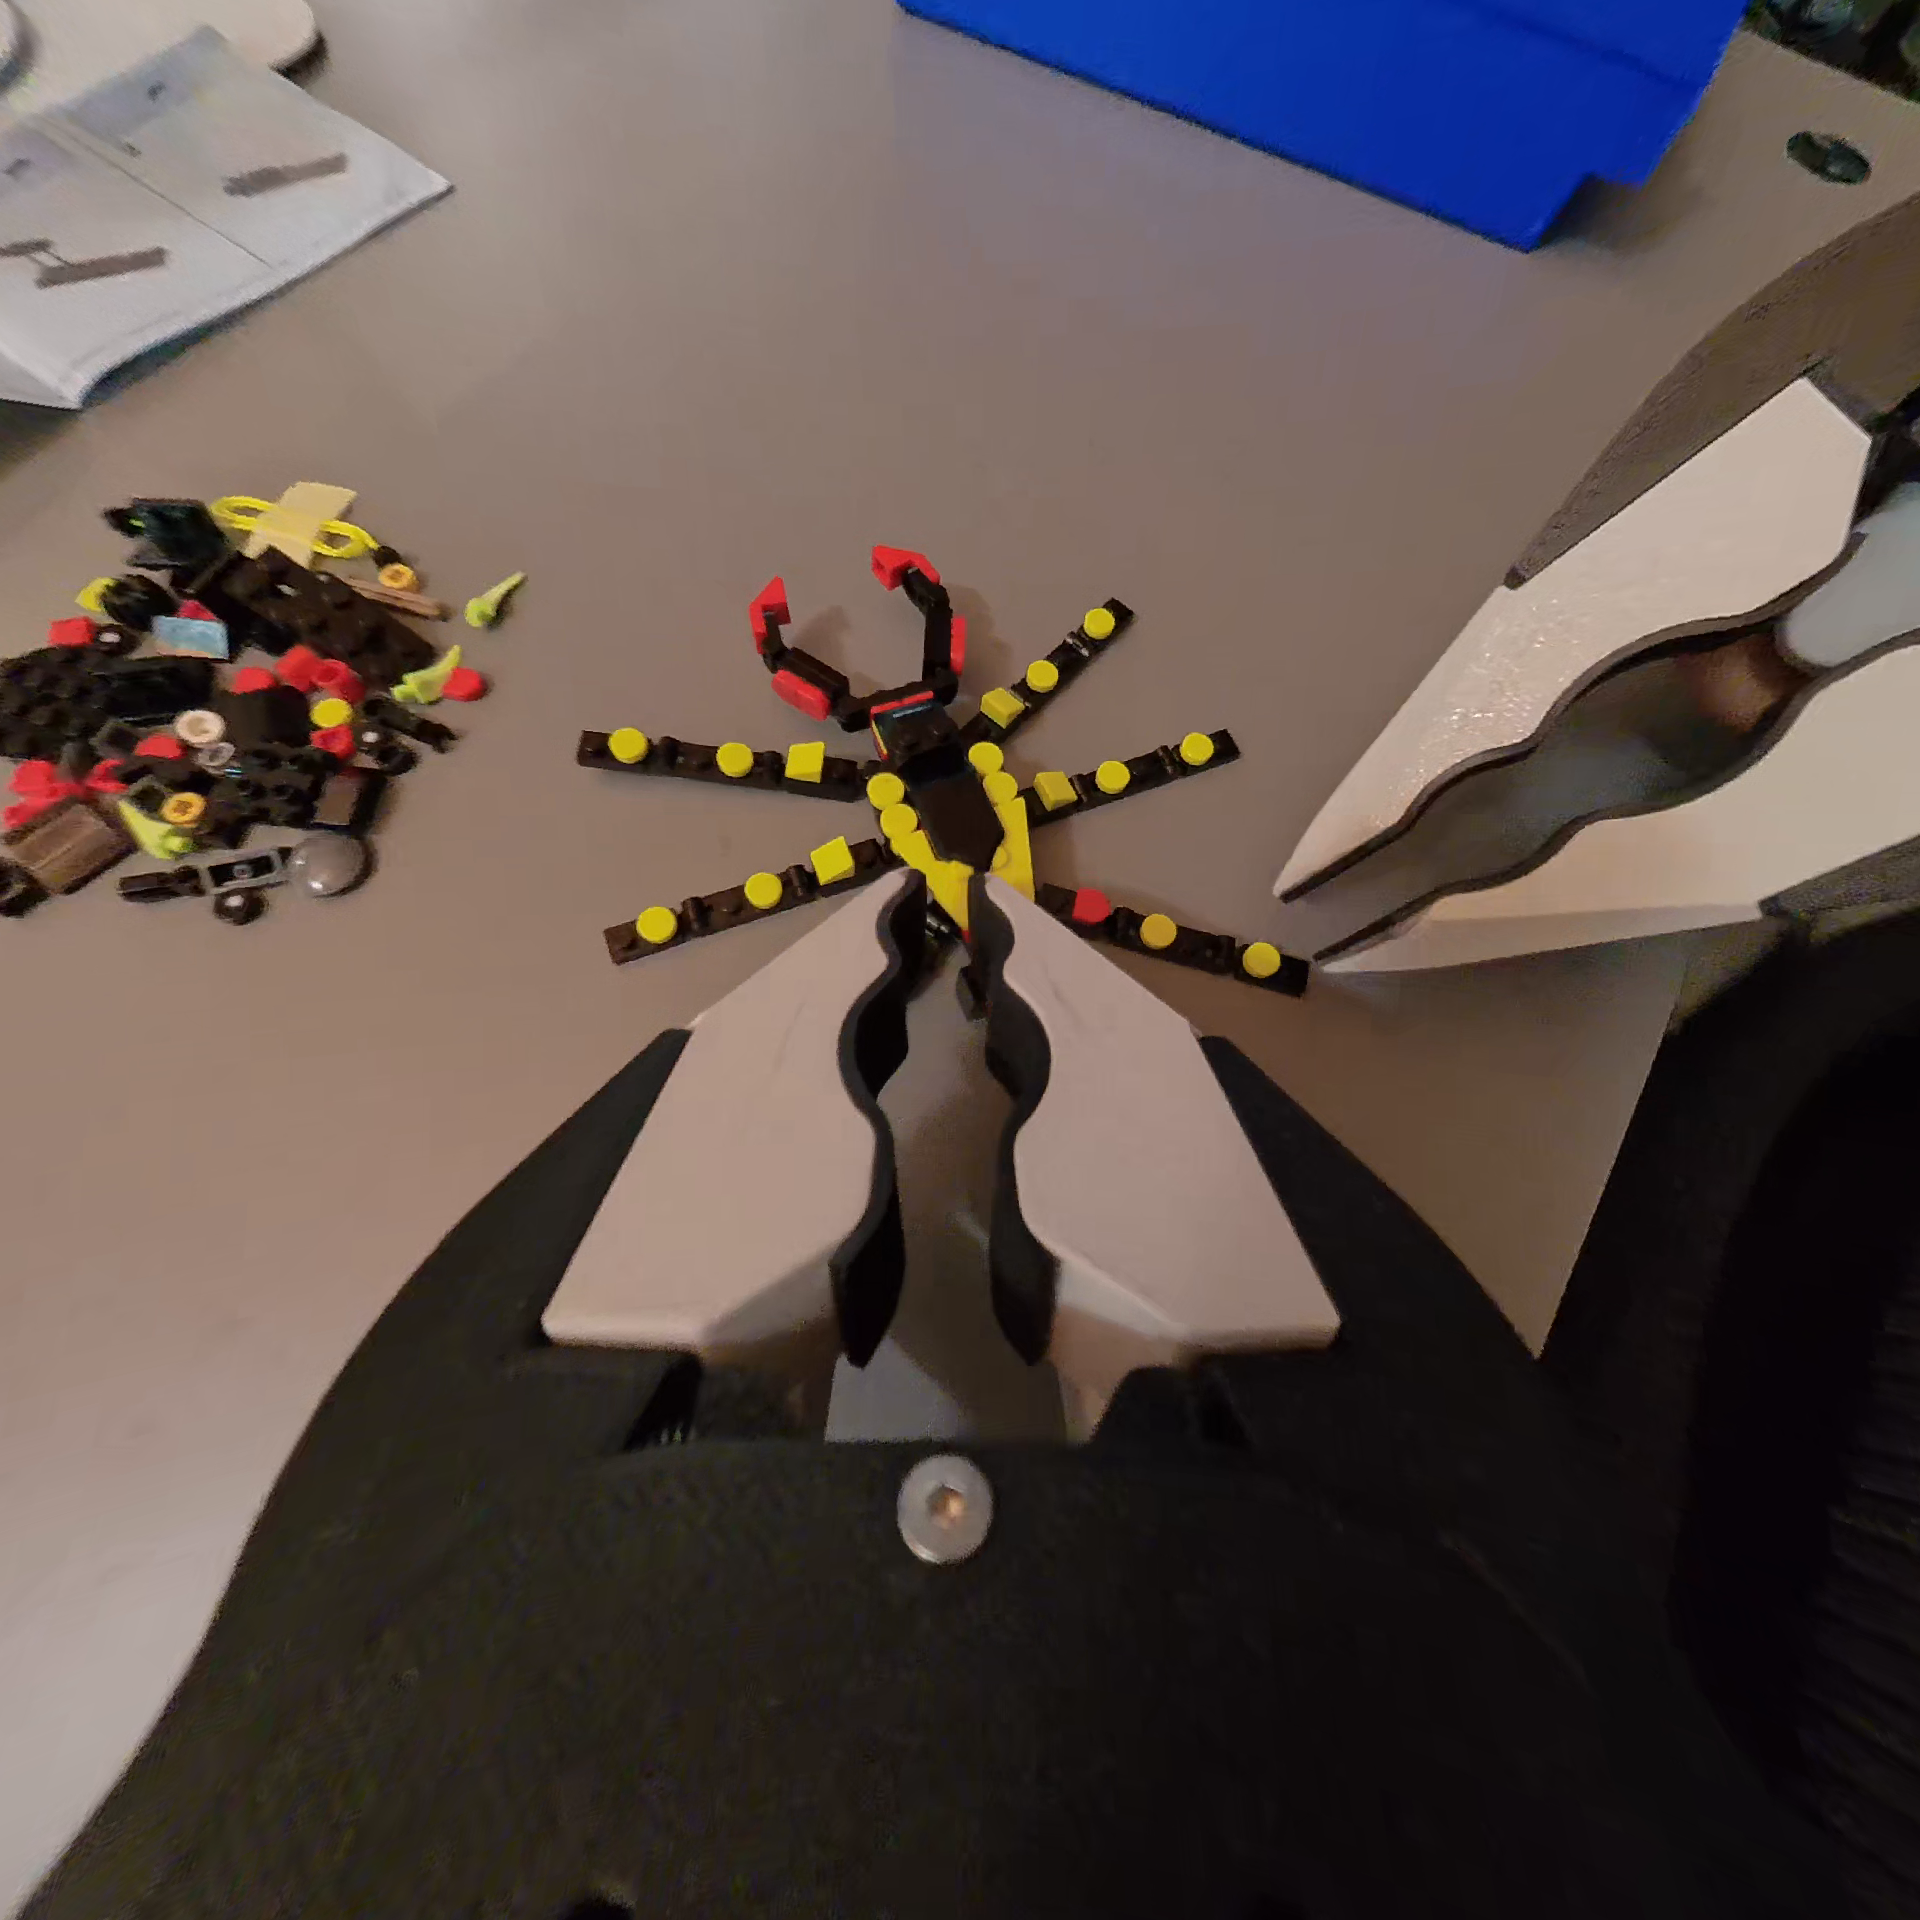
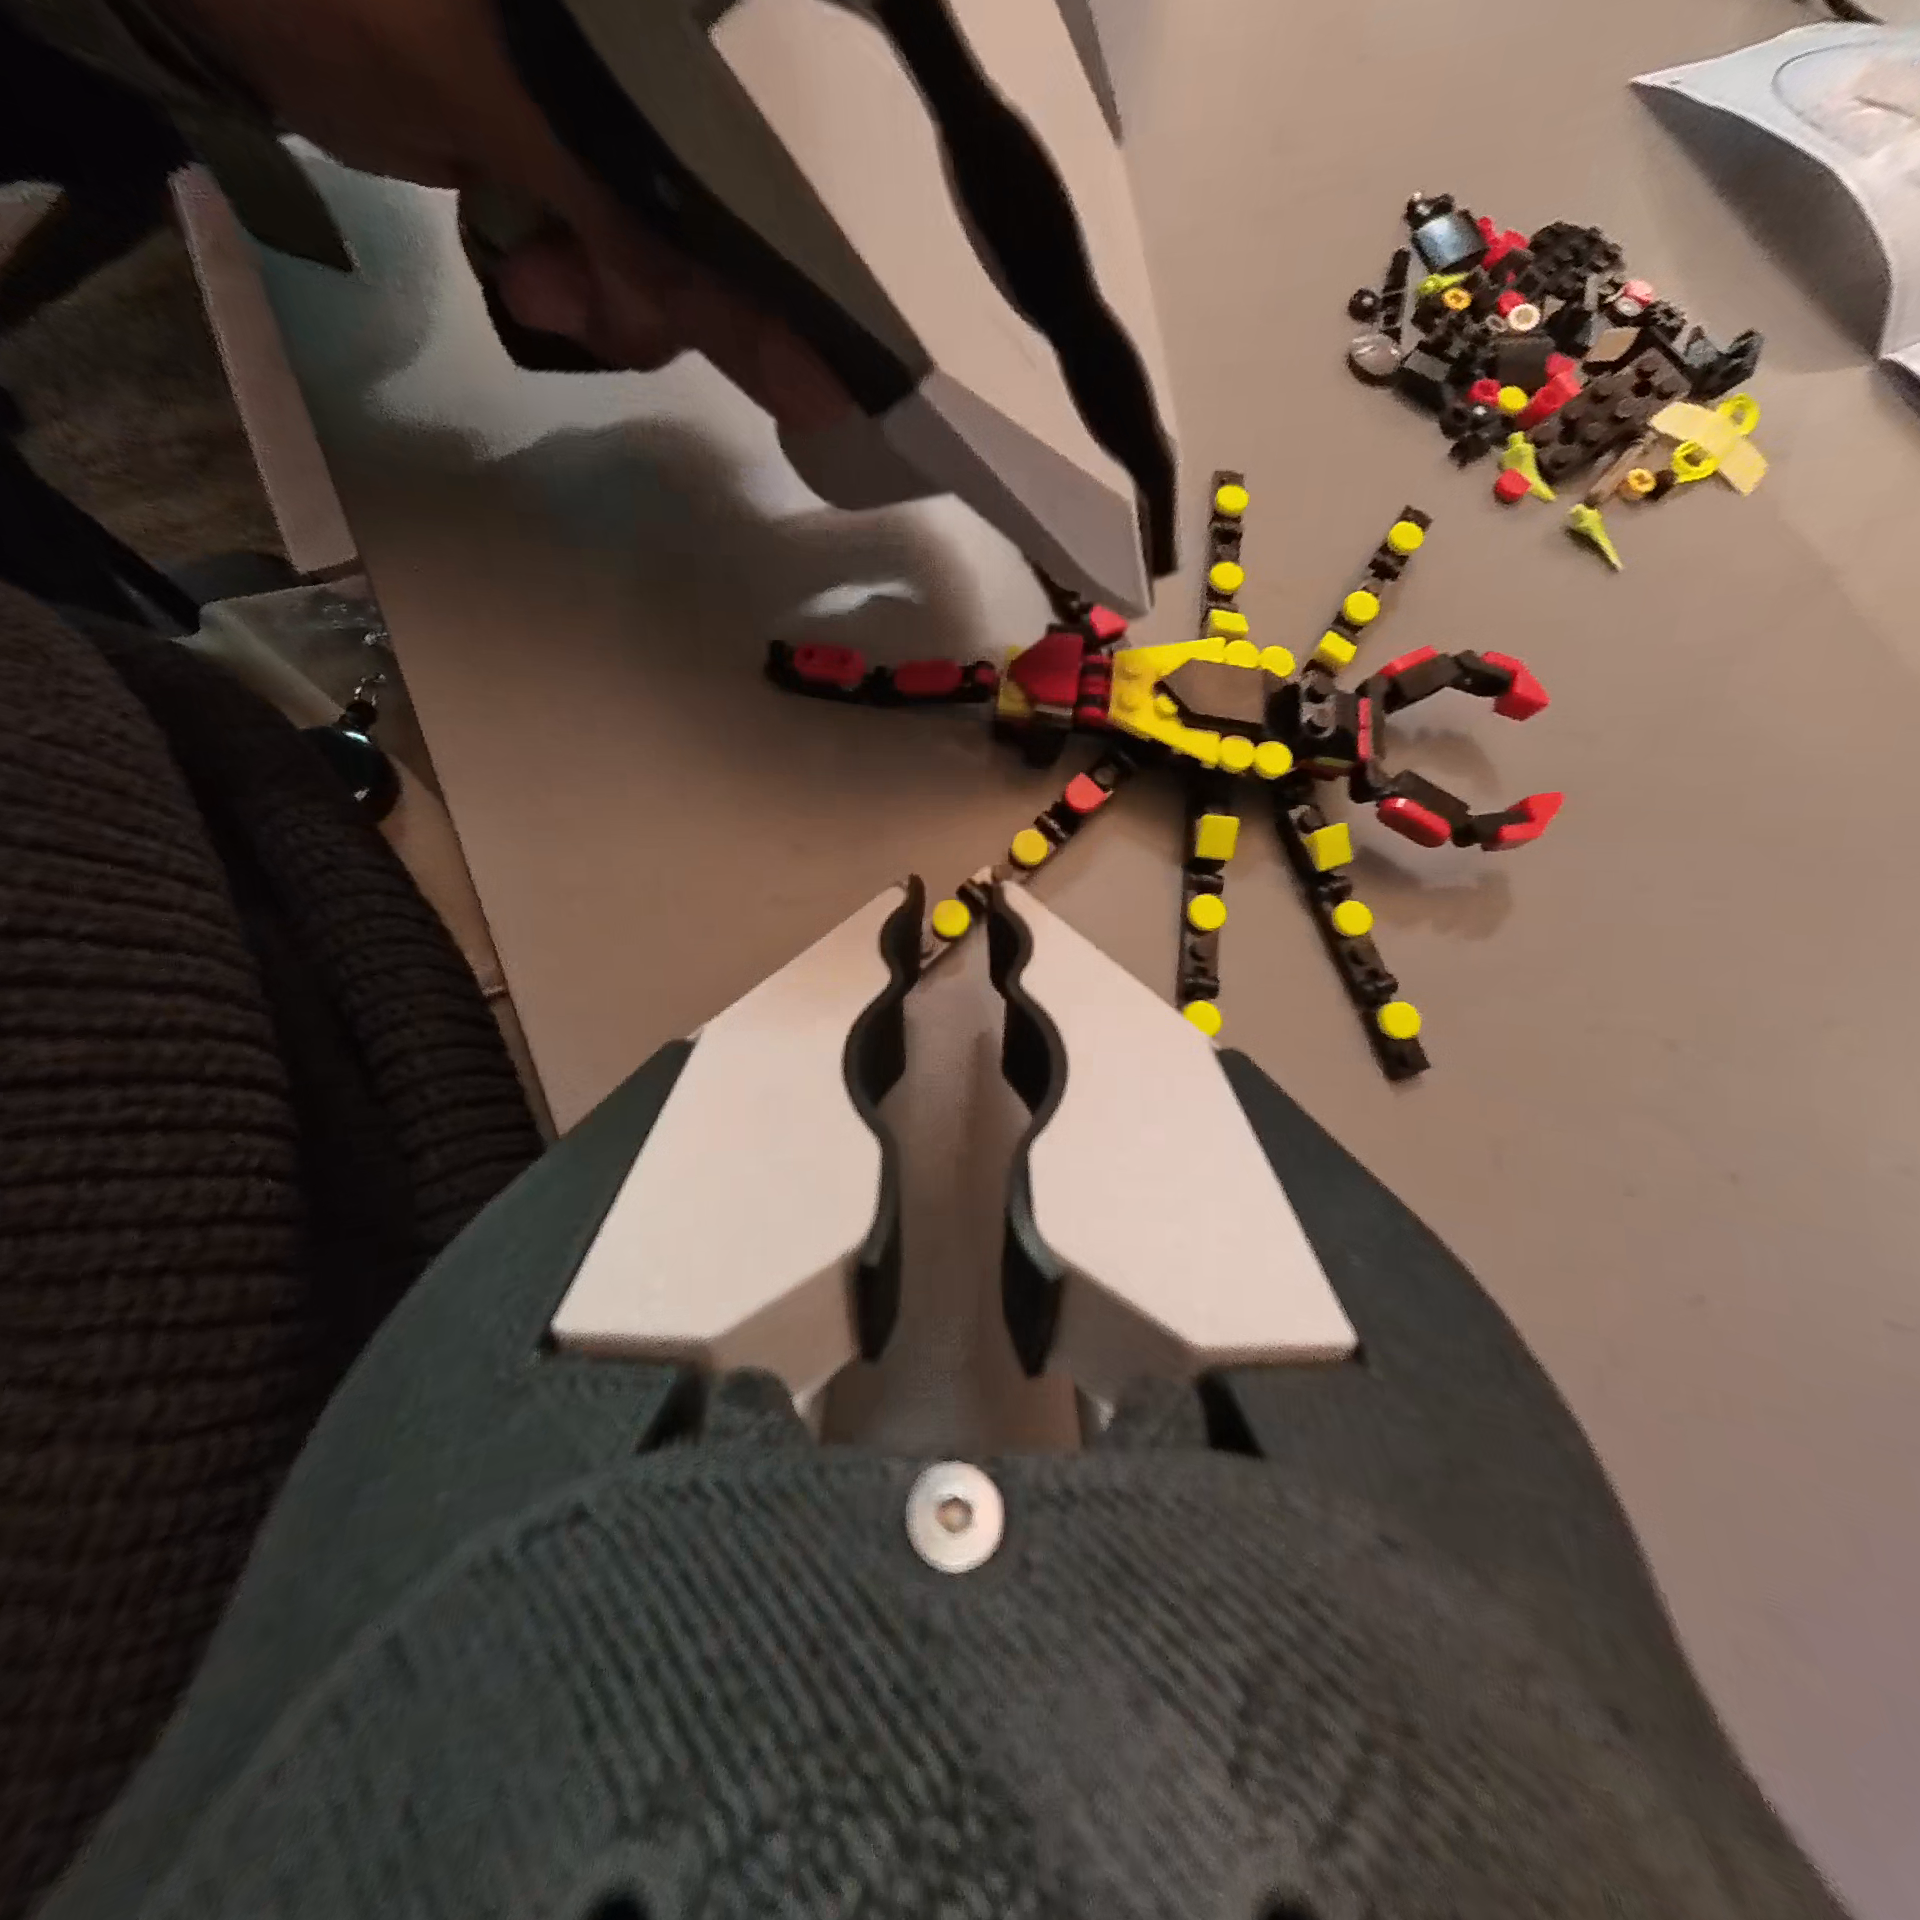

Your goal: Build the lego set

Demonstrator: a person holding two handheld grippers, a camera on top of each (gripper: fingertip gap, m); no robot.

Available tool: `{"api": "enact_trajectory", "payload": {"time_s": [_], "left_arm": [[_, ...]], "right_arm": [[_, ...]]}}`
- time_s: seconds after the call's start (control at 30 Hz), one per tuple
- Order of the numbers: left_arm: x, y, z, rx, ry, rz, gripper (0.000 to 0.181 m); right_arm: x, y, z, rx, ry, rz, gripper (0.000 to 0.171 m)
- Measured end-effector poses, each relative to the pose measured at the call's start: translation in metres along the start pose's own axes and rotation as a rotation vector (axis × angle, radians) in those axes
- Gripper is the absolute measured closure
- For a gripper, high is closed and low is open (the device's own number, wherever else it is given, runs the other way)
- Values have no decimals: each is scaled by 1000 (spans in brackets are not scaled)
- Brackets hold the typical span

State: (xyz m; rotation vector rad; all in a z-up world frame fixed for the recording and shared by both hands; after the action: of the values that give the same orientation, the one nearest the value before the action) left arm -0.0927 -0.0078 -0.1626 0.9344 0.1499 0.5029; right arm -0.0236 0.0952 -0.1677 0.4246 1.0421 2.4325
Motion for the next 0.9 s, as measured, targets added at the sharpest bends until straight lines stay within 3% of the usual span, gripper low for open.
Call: {"api": "enact_trajectory", "payload": {"time_s": [0.03, 0.43, 0.67, 0.9], "left_arm": [[0, 1, 3, 9, 11, 5, 176], [6, -23, 23, -62, 92, 59, 166], [25, -46, 36, -146, 53, 74, 138], [39, -53, 24, -192, 77, 70, 136]], "right_arm": [[2, 0, 1, 5, -4, -8, 160], [18, 11, -3, 49, -8, 85, 158], [10, 32, -12, 155, 193, 251, 159], [4, 37, -44, 49, 275, 494, 159]]}}
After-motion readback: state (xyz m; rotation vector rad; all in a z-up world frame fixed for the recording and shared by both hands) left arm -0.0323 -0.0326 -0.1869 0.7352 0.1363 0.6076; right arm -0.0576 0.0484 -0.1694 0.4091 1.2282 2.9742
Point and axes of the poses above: each gripper's, where its closed fingertips meet, z back along the fingers, y out of its top, x = y × z across the jaws, the point moved 6 cm from there along z, back along the fingers, and after that the axes turned 1 degree about z, right-handed, at the moved point
